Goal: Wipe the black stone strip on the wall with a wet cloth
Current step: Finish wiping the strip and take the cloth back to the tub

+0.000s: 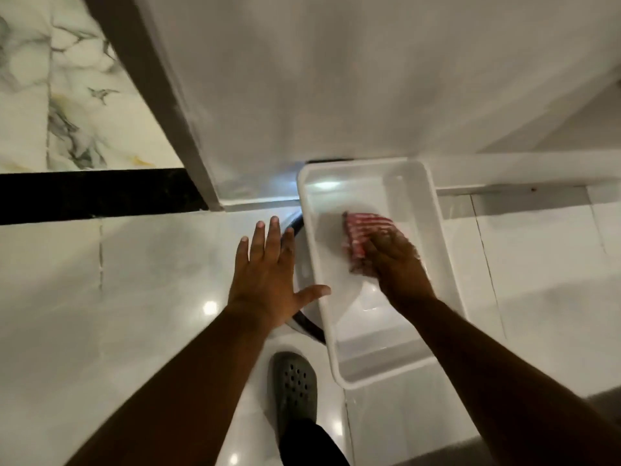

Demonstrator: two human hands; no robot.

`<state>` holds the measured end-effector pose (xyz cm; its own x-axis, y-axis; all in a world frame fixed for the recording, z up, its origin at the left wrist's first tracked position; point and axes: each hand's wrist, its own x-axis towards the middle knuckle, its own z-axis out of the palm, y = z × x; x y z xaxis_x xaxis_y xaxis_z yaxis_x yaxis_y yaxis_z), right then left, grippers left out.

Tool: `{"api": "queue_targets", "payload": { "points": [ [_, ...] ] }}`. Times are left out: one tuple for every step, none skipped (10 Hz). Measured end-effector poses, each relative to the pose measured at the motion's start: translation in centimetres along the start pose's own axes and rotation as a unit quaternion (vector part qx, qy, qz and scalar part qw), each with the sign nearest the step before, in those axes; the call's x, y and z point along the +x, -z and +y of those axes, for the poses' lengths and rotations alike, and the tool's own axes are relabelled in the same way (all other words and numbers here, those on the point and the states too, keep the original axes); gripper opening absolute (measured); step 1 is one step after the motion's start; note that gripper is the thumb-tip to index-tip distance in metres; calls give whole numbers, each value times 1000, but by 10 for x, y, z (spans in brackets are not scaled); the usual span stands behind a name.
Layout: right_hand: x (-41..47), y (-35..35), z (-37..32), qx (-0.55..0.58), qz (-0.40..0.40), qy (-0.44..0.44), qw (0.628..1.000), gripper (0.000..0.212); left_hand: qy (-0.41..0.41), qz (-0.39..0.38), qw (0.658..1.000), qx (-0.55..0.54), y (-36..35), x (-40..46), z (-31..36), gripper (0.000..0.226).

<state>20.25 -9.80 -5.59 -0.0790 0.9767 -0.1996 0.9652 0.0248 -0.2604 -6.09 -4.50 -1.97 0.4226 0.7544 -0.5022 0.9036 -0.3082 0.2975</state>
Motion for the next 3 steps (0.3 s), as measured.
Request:
{"api": "queue_targets", "payload": {
  "points": [
    [-1,-37,17,-54,-176,31,982,61,-17,-3,1000,12,-32,12,24,129],
    [-5,-43,23,-49,-205,27,977,84,-4,-6,999,35,-47,18,37,133],
    [-1,-18,14,-24,-202,-2,979,93,23,-3,999,38,-28,11,43,134]
  ]
}}
